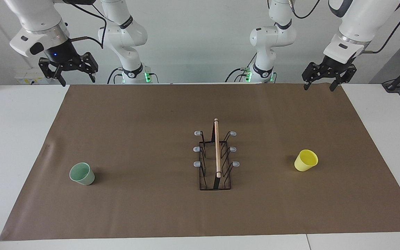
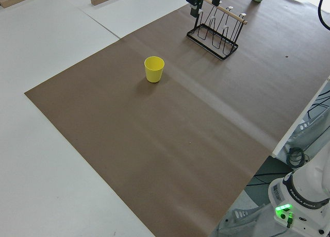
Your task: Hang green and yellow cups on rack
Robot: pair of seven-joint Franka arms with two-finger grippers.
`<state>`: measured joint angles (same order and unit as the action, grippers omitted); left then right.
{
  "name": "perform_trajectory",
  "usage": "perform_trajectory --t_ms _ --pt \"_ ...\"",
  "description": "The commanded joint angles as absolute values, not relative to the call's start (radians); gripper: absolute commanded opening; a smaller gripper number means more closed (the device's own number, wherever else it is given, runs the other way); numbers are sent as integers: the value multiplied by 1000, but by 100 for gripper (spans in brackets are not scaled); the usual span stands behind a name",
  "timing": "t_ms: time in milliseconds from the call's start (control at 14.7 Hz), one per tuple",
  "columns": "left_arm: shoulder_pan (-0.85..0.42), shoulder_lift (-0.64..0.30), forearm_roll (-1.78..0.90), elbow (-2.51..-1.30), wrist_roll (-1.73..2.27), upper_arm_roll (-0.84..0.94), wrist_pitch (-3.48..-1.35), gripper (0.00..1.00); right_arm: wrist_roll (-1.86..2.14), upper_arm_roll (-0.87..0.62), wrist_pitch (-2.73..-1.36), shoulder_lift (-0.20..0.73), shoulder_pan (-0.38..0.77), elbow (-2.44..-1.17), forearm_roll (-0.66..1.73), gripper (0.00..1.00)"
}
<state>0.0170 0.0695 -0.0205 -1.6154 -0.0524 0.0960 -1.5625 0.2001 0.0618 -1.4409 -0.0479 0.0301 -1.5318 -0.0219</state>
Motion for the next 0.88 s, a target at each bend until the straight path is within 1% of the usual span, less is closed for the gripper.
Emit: perform_trajectory --t_ms 0,544,748,816 --pt "21 86 -29 -1624 -63 97 -1568 100 187 77 -1411 -43 15 -1520 -6 100" --pt "9 92 -29 -1637 -49 95 -1557 100 186 78 -1422 -43 29 -1526 -8 100" --pt "9 100 -29 -1666 -48 94 -1583 100 186 75 -1430 -41 31 -1528 -8 100" --pt "11 100 -29 -1669 -48 94 -1607 100 186 74 -1451 -38 35 -1529 -8 100"
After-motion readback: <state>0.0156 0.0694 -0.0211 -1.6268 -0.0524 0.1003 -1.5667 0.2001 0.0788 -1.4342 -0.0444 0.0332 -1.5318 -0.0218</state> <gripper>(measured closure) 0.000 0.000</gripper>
